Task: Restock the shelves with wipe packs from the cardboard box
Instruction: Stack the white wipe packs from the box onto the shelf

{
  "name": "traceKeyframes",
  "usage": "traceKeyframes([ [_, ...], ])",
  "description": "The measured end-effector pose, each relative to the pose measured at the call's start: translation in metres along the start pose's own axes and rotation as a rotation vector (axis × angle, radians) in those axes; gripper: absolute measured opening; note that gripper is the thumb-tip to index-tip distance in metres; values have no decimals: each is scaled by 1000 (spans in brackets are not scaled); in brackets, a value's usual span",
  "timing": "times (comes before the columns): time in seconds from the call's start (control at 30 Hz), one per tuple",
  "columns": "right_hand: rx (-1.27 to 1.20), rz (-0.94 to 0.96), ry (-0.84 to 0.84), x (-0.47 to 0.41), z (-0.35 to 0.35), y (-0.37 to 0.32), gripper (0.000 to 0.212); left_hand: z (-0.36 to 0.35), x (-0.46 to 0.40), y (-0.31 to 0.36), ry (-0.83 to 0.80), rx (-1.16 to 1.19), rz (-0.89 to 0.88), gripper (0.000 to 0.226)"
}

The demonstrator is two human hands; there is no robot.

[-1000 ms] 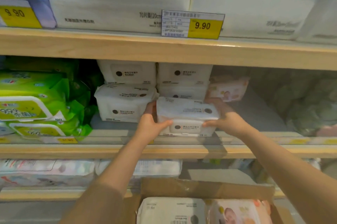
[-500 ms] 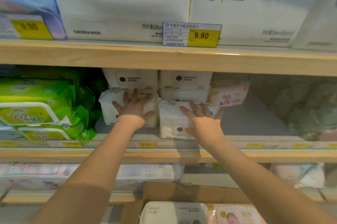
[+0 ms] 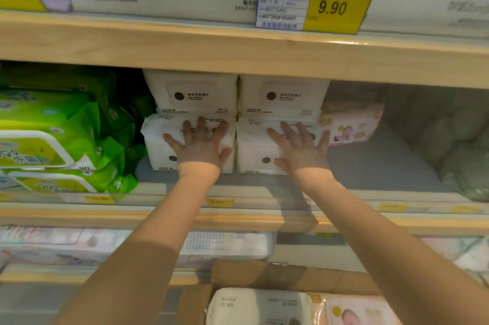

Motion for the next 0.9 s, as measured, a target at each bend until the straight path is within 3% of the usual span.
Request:
traceKeyframes([
  [0.2, -49, 8, -173, -2, 8, 1, 70, 15, 6, -3, -102, 52, -53, 60],
  [0.37, -197, 23, -102, 20, 62, -14, 65, 65, 61, -2, 129, 246, -164, 47],
  [0.5, -146, 138, -66, 89, 71, -43, 61, 57, 139, -12, 146, 389, -248, 35],
  [0.7, -240, 184, -164, 209, 25, -69, 62, -5, 252, -52, 35, 555, -94, 31],
  [0.9, -369, 201, -393, 318, -48, -95, 62, -79, 354, -57, -243, 594, -15, 43],
])
Point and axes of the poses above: each hand's wrist, its own x-axis away from the middle knuckle, its own z-axis out of the back of the hand, y = z × x, the point moved 10 cm from there along -x, towards the middle knuckle, and after that the axes turned 4 degrees about -x, right-handed, at the moved point
